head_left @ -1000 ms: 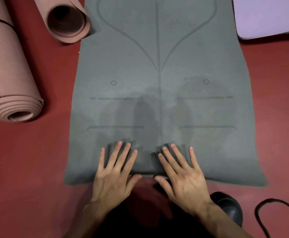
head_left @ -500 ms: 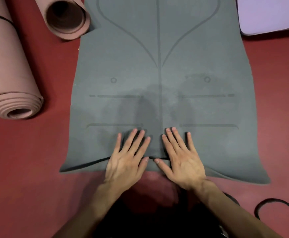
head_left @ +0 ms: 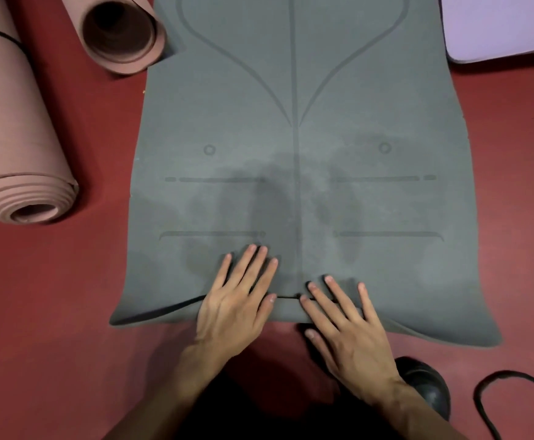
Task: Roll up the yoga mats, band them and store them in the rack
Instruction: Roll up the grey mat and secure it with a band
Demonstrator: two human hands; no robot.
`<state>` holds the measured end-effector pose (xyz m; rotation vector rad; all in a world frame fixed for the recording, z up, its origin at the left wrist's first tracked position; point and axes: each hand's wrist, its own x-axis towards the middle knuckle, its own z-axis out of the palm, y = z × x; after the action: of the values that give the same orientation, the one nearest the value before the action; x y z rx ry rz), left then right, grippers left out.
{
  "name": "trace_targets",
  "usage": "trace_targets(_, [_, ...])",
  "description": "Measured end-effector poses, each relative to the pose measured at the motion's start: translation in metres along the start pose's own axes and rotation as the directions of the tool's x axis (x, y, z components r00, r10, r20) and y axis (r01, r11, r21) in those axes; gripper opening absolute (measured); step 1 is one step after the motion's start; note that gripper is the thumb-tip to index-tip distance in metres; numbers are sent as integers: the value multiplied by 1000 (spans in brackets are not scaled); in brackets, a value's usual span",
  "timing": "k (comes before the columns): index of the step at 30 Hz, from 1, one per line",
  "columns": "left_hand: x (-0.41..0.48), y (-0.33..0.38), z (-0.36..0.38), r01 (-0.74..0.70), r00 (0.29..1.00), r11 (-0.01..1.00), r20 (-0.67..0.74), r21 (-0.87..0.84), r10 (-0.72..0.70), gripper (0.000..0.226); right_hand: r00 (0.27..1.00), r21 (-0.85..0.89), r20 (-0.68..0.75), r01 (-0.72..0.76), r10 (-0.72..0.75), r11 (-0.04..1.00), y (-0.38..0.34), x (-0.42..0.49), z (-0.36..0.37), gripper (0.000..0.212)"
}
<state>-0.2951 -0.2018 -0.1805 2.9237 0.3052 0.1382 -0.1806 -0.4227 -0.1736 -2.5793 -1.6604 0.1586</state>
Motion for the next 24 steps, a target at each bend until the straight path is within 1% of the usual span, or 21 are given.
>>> trace_targets(3, [-27, -11, -9, -208, 976, 977, -71, -49, 204, 48, 999, 7, 1, 50, -50, 999, 11, 7, 6, 48])
trace_targets(5, [-42, -20, -13, -291, 956, 957, -27, -2, 291, 49, 997, 28, -24, 68, -67, 997, 16, 11, 6, 45])
trace_targets(7, [-44, -24, -10, -294, 955, 954, 63, 60, 291, 54, 996, 43, -37, 77, -75, 996, 20, 15, 5, 44])
trace_targets(9, [-32, -25, -6, -263, 960, 959, 133, 106, 248, 58, 996, 46, -41, 80, -78, 996, 23, 19, 2, 44])
trace_targets(11, [-15, -26, -5, -237, 964, 966, 148, 106, 221, 59, 995, 39, -54, 91, -88, 995, 23, 20, -1, 44])
trace_targets(13, [-6, -30, -5, -239, 963, 967, 149, 92, 224, 57, 990, 12, -100, 105, -103, 994, 22, 15, -8, 46])
trace_targets(15, [-3, -33, -5, -241, 960, 966, 170, 88, 224, 55, 985, -47, -162, 60, -67, 997, 20, 6, -19, 50])
trace_targets(17, [2, -36, -5, -226, 960, 970, 191, 93, 206, 54, 981, -66, -191, -56, 42, 996, 19, -5, -23, 51])
trace_targets(19, [6, -39, -5, -244, 950, 966, 220, 89, 220, 54, 982, -56, -139, -133, 124, 990, 23, -11, -20, 55])
trace_targets(22, [10, -43, -5, -279, 938, 958, 232, 65, 257, 55, 991, -34, -62, -120, 118, 992, 35, -5, -4, 55])
trace_targets(24, [12, -42, -11, -266, 949, 963, 186, 44, 253, 55, 992, -13, -76, -105, 104, 994, 41, 1, 2, 52])
